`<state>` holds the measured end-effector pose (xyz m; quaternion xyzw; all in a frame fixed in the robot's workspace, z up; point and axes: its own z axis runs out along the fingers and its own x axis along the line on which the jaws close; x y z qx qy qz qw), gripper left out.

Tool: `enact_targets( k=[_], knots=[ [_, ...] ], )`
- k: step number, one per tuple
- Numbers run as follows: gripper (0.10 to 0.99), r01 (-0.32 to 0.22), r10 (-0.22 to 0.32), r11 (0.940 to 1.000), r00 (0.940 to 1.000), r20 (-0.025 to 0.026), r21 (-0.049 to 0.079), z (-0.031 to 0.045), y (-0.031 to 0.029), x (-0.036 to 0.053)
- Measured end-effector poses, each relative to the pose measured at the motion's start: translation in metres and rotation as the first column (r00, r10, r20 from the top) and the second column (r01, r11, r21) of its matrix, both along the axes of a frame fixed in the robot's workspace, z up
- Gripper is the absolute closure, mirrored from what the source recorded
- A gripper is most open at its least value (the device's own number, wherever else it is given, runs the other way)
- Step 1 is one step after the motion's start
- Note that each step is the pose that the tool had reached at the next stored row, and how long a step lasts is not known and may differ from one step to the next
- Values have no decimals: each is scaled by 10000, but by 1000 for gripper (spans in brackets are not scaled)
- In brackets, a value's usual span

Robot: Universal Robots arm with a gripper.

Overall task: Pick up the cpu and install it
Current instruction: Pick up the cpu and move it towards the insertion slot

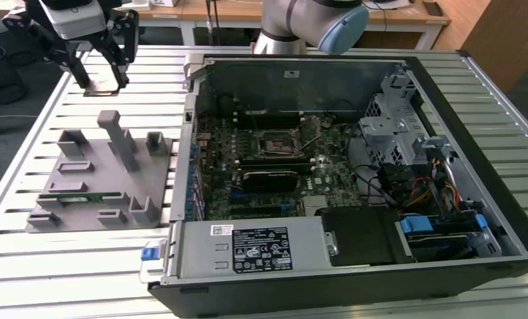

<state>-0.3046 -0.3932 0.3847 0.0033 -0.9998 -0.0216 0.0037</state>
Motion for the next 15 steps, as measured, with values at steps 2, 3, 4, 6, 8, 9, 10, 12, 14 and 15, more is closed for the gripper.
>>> enact_targets(
  k=[2, 3, 4, 6, 8, 9, 10, 12, 14, 15],
  knots=[
    [545, -1, 1, 10000, 10000, 1, 0, -1, 0, 19],
    [545, 0, 0, 10000, 10000, 0, 0, -1, 0, 27],
    [545, 0, 0, 10000, 10000, 0, 0, -2, 0, 35],
    [545, -1, 1, 10000, 10000, 1, 0, -3, 0, 49],
    [545, 0, 0, 10000, 10000, 1, 0, -4, 0, 63],
    [545, -1, 1, 10000, 10000, 1, 0, -4, 0, 70],
    [545, 0, 0, 10000, 10000, 0, 0, -5, 0, 76],
    [545, 0, 0, 10000, 10000, 1, 0, -6, 0, 90],
    [545, 0, 0, 10000, 10000, 1, 1, -7, 0, 102],
    [545, -1, 1, 10000, 10000, 1, 1, -7, 0, 109]
  ],
)
